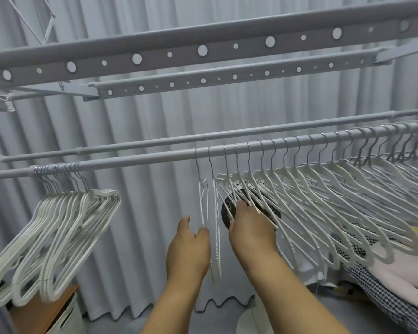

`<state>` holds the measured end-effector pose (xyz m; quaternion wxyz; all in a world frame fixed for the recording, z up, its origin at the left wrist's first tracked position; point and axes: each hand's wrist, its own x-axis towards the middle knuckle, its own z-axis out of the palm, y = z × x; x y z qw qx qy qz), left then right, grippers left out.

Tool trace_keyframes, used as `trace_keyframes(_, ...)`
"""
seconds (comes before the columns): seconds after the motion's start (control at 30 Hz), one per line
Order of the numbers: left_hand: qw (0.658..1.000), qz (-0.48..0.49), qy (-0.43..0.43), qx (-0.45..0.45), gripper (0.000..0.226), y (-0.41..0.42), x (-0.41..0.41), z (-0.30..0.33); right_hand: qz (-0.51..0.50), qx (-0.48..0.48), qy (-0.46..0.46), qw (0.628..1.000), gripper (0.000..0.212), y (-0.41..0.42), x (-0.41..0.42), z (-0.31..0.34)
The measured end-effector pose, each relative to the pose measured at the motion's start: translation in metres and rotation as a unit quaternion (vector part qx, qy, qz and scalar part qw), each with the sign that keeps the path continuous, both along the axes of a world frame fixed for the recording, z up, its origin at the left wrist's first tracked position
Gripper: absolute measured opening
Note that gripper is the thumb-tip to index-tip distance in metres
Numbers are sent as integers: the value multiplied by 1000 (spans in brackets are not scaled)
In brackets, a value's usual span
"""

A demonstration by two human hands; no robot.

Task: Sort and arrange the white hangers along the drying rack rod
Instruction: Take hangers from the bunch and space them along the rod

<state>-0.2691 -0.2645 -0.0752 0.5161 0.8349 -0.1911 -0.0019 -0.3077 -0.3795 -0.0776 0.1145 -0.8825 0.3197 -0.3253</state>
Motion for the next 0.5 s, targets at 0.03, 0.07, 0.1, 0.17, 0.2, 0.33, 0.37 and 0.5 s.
trace_keyframes(0.03, 1000, -1, 4, 1, 53, -1, 2, -1, 4, 10, 6, 1000, 28, 1, 0, 1)
trace_keyframes(0.07, 1000, -1, 9, 3, 53, -3, 3, -1, 9, 20, 8, 1000, 27, 1, 0, 1)
trace_keyframes(0.1, 1000, -1, 13, 3, 54, -4, 4, -2, 15, 26, 5, 1000, 27, 1, 0, 1)
trace_keyframes(0.17, 1000, -4, 16, -1, 55, -6, 5, -5, 25, 32, -5, 999, 24, 2, 0, 1)
trace_keyframes(0.2, 1000, -6, 14, -1, 55, -7, 6, -6, 29, 31, -10, 999, 24, 2, 0, 0)
trace_keyframes(0.33, 1000, -10, 3, 3, 53, -12, 10, -8, 40, 34, -23, 998, 26, 2, 0, 0)
trace_keyframes(0.37, 1000, -12, 4, 2, 53, -13, 10, -8, 43, 33, -25, 998, 26, 1, 0, 1)
trace_keyframes(0.5, 1000, -16, 8, -6, 53, -14, 10, -7, 41, 24, -26, 999, 25, 3, 1, 2)
